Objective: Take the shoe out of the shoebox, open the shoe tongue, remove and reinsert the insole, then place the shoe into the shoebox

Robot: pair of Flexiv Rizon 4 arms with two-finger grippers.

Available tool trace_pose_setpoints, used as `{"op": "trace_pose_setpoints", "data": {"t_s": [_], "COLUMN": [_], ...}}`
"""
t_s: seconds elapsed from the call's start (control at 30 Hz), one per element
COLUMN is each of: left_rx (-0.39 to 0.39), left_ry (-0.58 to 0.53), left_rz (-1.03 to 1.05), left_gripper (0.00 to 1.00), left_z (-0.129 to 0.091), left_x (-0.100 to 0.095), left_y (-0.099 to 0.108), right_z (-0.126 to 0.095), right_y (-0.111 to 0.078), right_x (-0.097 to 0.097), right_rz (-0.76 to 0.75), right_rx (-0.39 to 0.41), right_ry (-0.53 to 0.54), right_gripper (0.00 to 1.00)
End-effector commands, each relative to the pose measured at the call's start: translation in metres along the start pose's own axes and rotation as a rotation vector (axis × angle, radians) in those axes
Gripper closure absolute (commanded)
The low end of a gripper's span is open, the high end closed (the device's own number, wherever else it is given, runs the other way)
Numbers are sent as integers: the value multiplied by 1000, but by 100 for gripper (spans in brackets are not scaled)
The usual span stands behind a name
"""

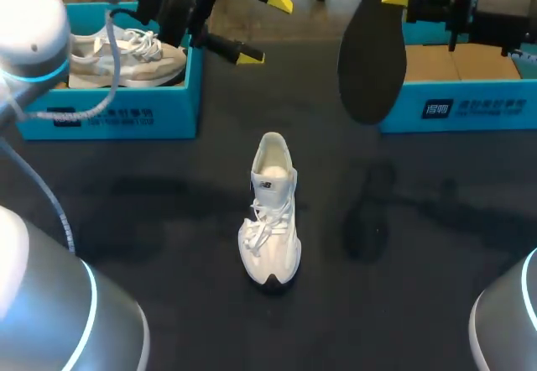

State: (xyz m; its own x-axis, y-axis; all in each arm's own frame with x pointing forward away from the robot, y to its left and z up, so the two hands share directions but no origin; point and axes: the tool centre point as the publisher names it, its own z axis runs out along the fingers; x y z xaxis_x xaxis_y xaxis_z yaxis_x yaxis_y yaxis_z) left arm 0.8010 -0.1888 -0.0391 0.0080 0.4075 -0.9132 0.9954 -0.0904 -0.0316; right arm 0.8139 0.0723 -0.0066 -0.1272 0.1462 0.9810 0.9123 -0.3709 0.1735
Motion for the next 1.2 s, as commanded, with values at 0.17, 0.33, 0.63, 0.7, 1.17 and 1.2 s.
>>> {"op": "trace_pose_setpoints", "data": {"t_s": [0.17, 0.33, 0.63, 0.7, 1.17, 1.2], "left_rx": [-39, -41, -20, -23, -39, -40], "left_ry": [-219, -308, -417, -434, -502, -506], "left_rz": [51, 46, 161, 170, 140, 138], "left_gripper": [0, 0, 0, 0, 0, 0], "left_z": [7, 10, 25, 27, 39, 42], "left_x": [4, 3, -1, -2, -5, -6], "left_y": [-2, -3, -8, -8, -2, -1], "right_z": [11, 21, 50, 55, 92, 98], "right_y": [3, 8, 13, 12, 3, 0], "right_x": [-1, -1, -2, -3, -12, -13], "right_rz": [69, 94, 174, 182, 242, 249], "right_rx": [-20, -10, 102, 115, 206, 215], "right_ry": [49, 43, 17, 22, 34, 40], "right_gripper": [100, 100, 100, 100, 100, 100]}}
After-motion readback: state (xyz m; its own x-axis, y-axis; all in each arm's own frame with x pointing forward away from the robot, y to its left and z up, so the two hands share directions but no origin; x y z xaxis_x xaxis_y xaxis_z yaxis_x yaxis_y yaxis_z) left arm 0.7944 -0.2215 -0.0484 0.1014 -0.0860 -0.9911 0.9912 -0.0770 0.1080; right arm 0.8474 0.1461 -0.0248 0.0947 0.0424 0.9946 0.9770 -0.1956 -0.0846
